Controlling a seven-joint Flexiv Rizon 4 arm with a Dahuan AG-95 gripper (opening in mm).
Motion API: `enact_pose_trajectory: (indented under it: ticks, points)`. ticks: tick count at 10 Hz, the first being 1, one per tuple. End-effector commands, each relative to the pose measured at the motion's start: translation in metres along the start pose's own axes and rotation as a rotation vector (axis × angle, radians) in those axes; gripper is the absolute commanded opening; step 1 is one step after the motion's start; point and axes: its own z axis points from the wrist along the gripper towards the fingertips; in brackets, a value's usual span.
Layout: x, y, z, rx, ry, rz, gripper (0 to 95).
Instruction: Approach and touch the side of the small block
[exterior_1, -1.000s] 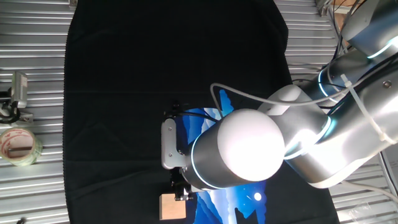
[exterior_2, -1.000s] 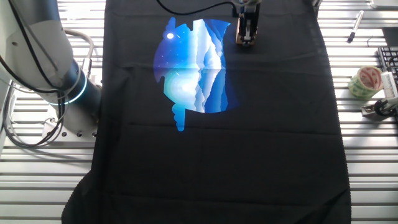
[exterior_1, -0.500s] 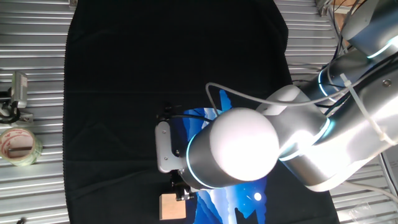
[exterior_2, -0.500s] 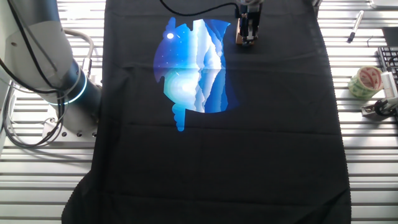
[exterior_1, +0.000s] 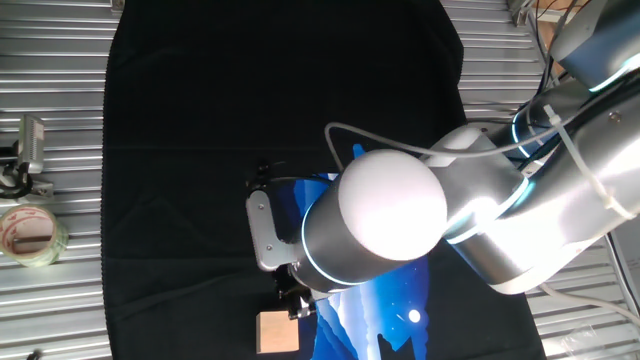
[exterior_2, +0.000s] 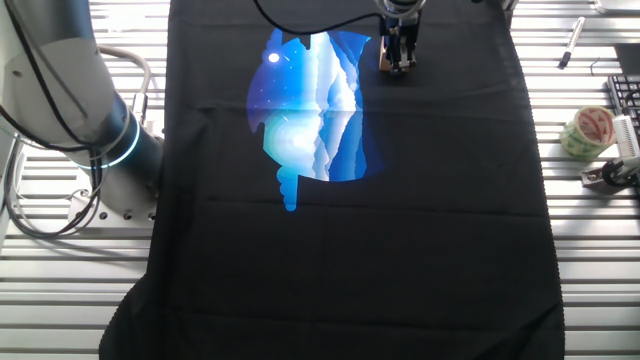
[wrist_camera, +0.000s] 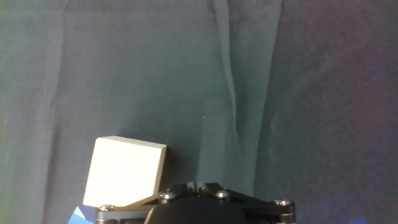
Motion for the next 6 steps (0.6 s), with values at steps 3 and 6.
enact_pose_trajectory:
  ticks: [3, 6]
  points:
    - [-0.0012, 0.0003, 0.0019, 0.007, -0.002, 0.008, 0.0]
    - [-0.0012, 0.0003, 0.0019, 0.010, -0.003, 0.013, 0.0]
